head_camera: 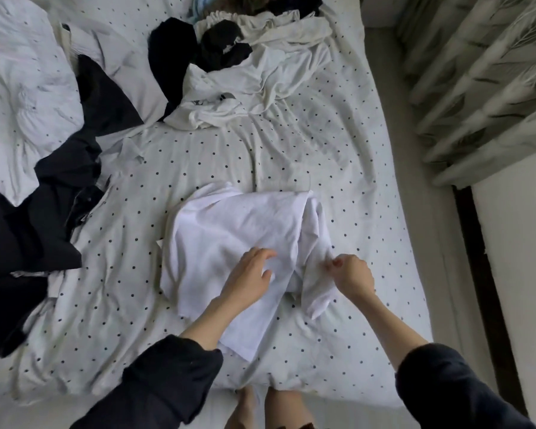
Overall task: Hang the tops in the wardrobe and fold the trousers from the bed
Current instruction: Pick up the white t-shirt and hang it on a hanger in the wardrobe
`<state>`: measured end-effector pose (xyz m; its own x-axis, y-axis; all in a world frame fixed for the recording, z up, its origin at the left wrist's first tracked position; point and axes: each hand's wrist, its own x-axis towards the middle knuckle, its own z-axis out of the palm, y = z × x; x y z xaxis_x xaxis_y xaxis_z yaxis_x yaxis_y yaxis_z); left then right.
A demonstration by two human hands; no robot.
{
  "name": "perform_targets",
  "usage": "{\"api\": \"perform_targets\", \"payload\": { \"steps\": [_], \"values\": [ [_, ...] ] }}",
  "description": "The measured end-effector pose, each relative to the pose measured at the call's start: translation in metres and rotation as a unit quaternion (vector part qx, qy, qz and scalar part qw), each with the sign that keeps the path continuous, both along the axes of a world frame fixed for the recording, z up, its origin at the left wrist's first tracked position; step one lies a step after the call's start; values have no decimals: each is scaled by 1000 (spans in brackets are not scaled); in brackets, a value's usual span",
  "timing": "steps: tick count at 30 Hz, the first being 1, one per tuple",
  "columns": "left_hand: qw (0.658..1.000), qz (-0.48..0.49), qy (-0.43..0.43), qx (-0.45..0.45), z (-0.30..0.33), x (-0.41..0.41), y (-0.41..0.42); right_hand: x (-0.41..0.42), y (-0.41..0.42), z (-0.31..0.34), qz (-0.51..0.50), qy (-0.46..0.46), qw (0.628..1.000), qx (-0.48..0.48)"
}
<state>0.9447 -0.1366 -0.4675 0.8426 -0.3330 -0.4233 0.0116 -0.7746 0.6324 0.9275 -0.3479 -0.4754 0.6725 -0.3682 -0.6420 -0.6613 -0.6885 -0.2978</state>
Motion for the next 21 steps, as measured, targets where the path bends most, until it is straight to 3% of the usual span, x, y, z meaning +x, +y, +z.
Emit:
{"api": "perform_targets", "payload": {
  "steps": [2, 4, 6, 8, 9, 12, 14, 17, 21],
  "values": [
    [997, -52, 42, -27, 0, -5, -18, 10, -19, 12, -138, -24, 975, 170],
    [986, -64, 124, -89, 6, -5, -38, 22, -41, 32, -270, -48, 914, 298],
    [978, -45, 155, -133, 11, 1, -56, 35, -58, 48, -327, -66, 870, 363],
    [985, -34, 116, -123, 11, 11, -70, 47, -75, 54, -381, -109, 827, 398],
    [990, -39, 90, -105, 9, 16, -73, 50, -81, 53, -397, -131, 823, 384],
    [996, -80, 32, -32, 0, 25, -68, 35, -85, 46, -339, -171, 897, 225],
    [985, -155, -18, 68, -10, 22, -59, 10, -77, 33, -270, -159, 935, 168],
    [950, -238, -19, 203, -23, 0, -41, -27, -54, 12, -254, -70, 948, 180],
    [930, -248, -73, 260, -33, -32, -31, -44, -27, -11, -306, 13, 925, 223]
  ]
}}
